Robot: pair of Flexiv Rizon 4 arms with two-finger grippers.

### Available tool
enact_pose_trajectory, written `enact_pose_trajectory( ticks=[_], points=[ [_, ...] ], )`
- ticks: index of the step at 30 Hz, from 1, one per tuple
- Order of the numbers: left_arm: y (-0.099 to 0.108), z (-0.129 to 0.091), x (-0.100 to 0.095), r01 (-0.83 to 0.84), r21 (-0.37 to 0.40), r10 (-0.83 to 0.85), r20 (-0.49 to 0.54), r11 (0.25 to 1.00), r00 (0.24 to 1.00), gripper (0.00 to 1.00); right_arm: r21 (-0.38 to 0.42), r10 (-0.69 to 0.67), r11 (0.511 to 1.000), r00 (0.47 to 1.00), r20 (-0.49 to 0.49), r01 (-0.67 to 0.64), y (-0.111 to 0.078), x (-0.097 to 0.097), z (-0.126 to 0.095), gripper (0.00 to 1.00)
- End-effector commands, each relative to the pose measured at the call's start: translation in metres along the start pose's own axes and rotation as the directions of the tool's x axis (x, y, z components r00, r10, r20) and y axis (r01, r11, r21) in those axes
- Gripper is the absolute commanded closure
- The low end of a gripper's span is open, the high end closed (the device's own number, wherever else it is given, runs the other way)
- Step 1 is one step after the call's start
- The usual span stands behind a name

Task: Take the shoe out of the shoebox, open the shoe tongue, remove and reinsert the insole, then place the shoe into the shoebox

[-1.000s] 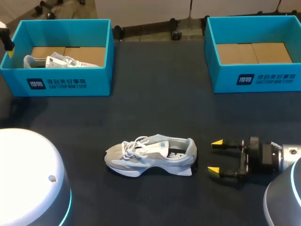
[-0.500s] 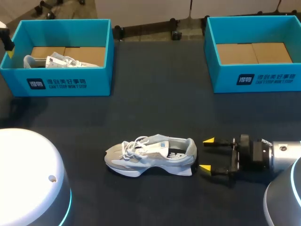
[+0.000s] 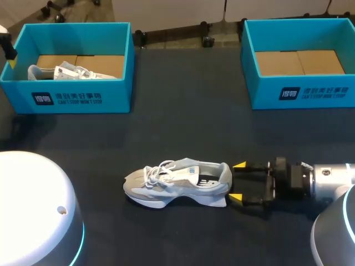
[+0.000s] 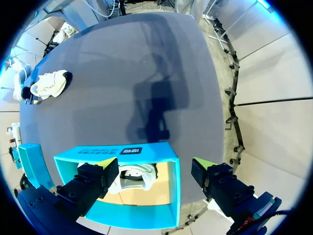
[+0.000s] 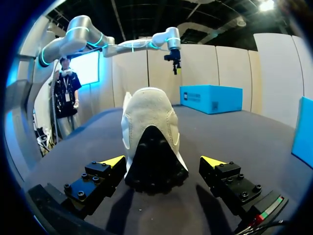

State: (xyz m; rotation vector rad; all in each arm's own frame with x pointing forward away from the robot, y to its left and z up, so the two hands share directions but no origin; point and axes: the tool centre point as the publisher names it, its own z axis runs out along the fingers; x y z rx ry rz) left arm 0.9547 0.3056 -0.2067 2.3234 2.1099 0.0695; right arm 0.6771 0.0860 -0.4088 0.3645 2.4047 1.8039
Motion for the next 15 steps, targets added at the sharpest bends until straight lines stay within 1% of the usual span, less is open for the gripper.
enact_pose_trajectory(
  ticks=[1,15],
  points=[
    [0.0,-0.0002,0.0003,-0.001,0.0,0.001,-0.002,1.0,1.0,0.0,0.007,-0.001,1.0,1.0,0.005,0.001,0.0023,0.0019,0.0039,0.0],
    [0.0,-0.0002,0.0003,-0.001,0.0,0.001,-0.002,1.0,1.0,0.0,0.01,0.001,1.0,1.0,-0.02,-0.001,0.0063,0.0076,0.0127,0.0]
  ],
)
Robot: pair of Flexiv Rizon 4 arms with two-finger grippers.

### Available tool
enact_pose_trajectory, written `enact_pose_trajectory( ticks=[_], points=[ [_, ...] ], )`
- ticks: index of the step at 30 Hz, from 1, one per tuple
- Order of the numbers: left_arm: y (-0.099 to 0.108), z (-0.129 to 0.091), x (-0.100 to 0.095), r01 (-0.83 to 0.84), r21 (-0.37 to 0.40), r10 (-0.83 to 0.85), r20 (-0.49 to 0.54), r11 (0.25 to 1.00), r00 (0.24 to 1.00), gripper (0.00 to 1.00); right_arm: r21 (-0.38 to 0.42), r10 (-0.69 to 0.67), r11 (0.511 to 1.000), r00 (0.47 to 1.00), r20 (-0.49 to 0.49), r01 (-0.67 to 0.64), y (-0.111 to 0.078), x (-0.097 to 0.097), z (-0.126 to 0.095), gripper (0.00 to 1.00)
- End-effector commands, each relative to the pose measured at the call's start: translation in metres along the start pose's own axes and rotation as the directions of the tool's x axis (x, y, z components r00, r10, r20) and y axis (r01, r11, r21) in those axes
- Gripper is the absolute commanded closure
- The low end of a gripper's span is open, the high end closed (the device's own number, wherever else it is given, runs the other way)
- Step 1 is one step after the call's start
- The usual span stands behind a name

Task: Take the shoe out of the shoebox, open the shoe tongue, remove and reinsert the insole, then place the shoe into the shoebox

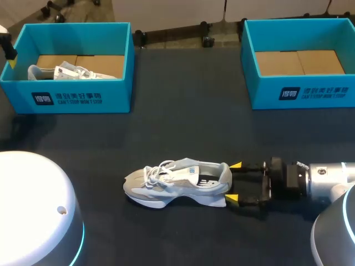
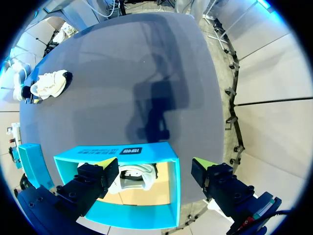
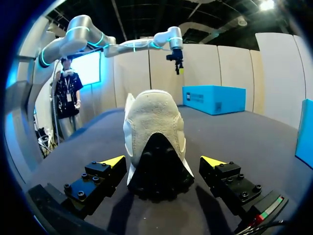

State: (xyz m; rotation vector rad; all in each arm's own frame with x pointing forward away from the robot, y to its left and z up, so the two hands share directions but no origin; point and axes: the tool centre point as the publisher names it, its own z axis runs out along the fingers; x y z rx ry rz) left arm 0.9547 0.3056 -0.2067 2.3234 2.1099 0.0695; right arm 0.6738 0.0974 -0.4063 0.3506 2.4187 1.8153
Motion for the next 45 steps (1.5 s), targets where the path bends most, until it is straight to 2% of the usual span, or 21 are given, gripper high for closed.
enact_pose_trajectory(
  ticks=[1,12,20,22,24,45],
  points=[
    [0.0,0.0,0.0,-0.001,0.0,0.001,-0.002,1.0,1.0,0.0,0.011,-0.002,1.0,1.0,-0.003,0.002,0.002,0.002,0.004,0.0],
    [0.0,0.0,0.0,-0.001,0.0,0.001,-0.002,1.0,1.0,0.0,0.025,0.011,1.0,1.0,-0.008,-0.011,0.003,0.006,0.008,0.0],
    [0.0,0.0,0.0,-0.001,0.0,0.001,-0.002,1.0,1.0,0.0,0.029,0.02,0.999,1.0,-0.022,-0.019,0.004,0.0,0.012,0.0],
    [0.0,0.0,0.0,-0.001,0.0,0.001,-0.002,1.0,1.0,0.0,0.03,0.023,0.999,0.999,-0.027,-0.022,0.004,-0.001,0.013,0.11],
    [0.0,0.0,0.0,-0.001,0.0,0.001,-0.002,1.0,1.0,0.0,0.031,0.022,0.999,0.999,-0.034,-0.021,0.004,-0.001,0.014,0.0],
    [0.0,0.0,0.0,-0.001,0.0,0.001,-0.002,1.0,1.0,0.0,0.027,0.03,0.999,0.998,-0.051,-0.029,-0.002,-0.003,0.022,0.0]
  ],
)
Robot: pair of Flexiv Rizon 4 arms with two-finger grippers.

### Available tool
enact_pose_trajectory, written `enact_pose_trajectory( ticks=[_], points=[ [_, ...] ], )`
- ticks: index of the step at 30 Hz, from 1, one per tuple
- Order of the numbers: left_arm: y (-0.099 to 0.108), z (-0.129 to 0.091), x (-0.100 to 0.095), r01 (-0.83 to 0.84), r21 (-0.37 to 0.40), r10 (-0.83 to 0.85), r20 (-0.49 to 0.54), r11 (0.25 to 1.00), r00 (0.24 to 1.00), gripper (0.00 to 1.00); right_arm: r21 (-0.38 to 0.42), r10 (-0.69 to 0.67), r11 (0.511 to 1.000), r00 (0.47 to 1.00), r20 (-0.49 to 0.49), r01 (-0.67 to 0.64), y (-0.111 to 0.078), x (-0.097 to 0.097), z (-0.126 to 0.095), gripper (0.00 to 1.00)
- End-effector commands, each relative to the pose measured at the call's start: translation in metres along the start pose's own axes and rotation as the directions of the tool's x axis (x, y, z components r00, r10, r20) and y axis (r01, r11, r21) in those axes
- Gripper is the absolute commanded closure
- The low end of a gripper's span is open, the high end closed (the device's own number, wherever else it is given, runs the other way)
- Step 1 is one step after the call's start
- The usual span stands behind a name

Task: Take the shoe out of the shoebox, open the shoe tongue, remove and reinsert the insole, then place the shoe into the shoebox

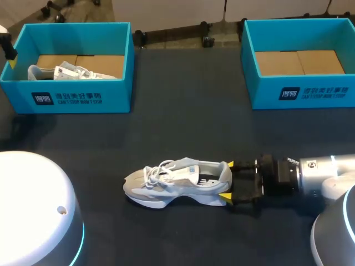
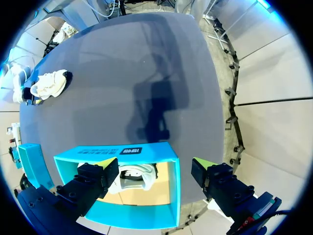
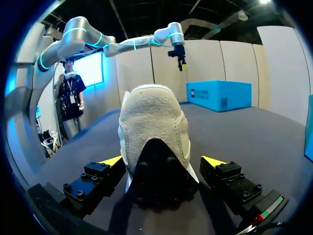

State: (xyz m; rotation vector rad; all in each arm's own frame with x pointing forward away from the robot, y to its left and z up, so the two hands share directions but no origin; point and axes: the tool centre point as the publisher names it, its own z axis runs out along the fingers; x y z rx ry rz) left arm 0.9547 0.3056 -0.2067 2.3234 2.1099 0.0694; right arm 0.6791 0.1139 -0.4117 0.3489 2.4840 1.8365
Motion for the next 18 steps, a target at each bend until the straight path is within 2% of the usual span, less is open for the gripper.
enact_pose_trajectory(
  ticks=[1,9,18],
  points=[
    [0.0,-0.0002,0.0003,-0.001,0.0,0.001,-0.002,1.0,1.0,0.0,0.003,-0.003,1.0,1.0,0.004,0.003,-0.0019,-0.0028,0.0038,0.0],
    [0.0,-0.0002,0.0003,-0.001,0.0,0.001,-0.002,1.0,1.0,0.0,0.003,-0.009,1.0,1.0,0.0,0.009,0.0036,-0.0056,0.0042,0.0],
    [0.0,-0.0002,0.0003,-0.001,0.0,0.001,-0.002,1.0,1.0,0.0,0.008,0.015,1.0,1.0,-0.02,-0.015,-0.001,-0.0104,0.01,0.0]
  ],
)
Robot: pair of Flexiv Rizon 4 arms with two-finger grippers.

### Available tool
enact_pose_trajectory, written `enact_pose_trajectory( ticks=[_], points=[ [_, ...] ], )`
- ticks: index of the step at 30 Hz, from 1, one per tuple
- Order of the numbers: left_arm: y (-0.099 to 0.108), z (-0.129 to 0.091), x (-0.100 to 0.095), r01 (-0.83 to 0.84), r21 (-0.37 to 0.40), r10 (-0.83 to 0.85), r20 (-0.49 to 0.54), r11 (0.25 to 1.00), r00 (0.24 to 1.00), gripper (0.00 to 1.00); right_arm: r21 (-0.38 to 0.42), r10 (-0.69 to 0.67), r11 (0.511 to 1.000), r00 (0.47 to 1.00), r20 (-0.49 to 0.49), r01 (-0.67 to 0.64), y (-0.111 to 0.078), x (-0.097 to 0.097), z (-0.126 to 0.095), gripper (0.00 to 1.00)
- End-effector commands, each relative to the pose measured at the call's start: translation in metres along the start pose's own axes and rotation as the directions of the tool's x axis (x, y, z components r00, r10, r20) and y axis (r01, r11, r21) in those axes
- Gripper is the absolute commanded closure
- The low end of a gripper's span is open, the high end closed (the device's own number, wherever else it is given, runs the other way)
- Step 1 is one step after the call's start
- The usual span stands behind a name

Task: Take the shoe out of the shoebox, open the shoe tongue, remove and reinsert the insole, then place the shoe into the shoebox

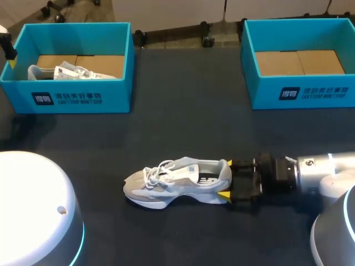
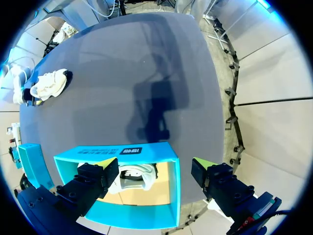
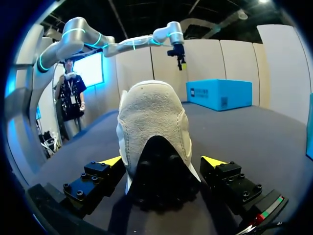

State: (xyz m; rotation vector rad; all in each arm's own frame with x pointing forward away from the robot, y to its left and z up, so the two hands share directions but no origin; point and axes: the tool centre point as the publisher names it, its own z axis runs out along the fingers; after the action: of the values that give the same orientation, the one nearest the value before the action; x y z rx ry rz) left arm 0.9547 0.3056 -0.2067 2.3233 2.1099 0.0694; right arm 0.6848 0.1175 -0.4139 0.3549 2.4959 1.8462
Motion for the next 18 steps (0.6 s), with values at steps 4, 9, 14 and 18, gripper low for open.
enact_pose_trajectory(
  ticks=[4,9,14,18],
  points=[
    [0.0,0.0,0.0,-0.001,0.0,0.001,-0.002,1.0,1.0,0.0,0.009,0.004,1.0,1.0,-0.015,-0.003,0.0,-0.005,0.007,0.0],
    [0.0,0.0,0.0,-0.001,0.0,0.001,-0.002,1.0,1.0,0.0,0.013,0.006,1.0,1.0,-0.022,-0.006,-0.001,-0.005,0.011,0.0],
    [0.0,0.0,0.0,-0.001,0.0,0.001,-0.002,1.0,1.0,0.0,0.015,0.008,1.0,0.999,-0.033,-0.007,-0.005,-0.006,0.015,0.0],
    [0.0,0.0,0.0,-0.001,0.0,0.001,-0.002,1.0,1.0,0.0,0.024,0.009,1.0,0.999,-0.043,-0.008,-0.003,-0.006,0.017,0.0]
  ],
)
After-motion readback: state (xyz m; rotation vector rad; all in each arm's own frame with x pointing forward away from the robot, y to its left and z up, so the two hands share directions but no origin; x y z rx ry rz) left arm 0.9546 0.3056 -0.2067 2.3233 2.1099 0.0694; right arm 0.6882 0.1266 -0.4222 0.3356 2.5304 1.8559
